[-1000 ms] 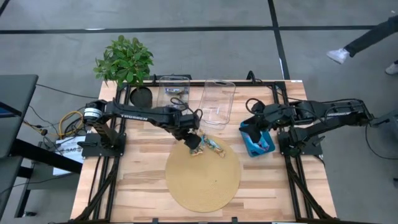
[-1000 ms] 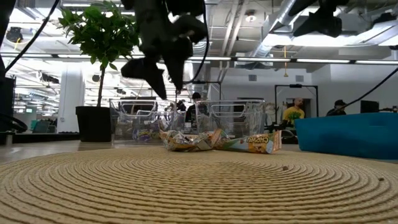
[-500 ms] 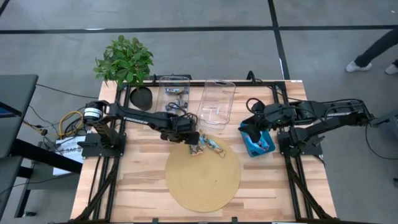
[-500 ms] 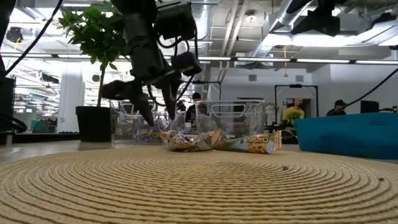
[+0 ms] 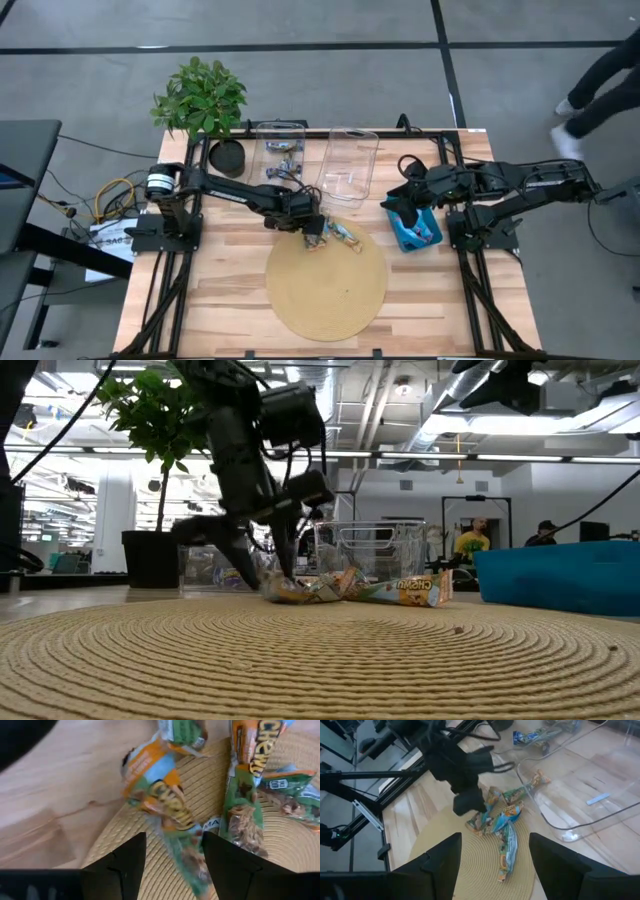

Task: Pick and place Granola Bars by type
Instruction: Put the yellow granola bar into the right transparent bin

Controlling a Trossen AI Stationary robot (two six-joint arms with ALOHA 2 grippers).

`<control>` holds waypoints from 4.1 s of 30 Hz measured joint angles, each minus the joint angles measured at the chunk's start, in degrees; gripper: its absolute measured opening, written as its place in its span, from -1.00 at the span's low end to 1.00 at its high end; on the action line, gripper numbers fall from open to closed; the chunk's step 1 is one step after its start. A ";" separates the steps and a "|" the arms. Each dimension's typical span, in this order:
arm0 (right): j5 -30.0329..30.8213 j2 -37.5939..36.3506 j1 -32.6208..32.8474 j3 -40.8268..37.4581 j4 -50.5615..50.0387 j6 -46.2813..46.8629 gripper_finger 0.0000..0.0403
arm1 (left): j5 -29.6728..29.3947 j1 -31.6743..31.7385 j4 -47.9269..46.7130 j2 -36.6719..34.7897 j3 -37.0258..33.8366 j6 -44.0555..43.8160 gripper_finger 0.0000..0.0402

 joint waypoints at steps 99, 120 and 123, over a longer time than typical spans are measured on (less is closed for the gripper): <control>19.25 0.00 -5.88 0.00 -11.81 -4.67 0.11 | -10.81 -5.56 -27.32 5.02 34.74 20.94 -0.18; 16.33 0.00 -5.88 0.00 -11.59 -4.63 0.11 | -8.17 -4.48 -0.35 5.10 12.44 10.37 0.06; 16.33 0.00 -5.88 0.00 -11.51 -4.63 0.11 | -7.96 -4.04 1.71 6.09 12.48 11.77 0.03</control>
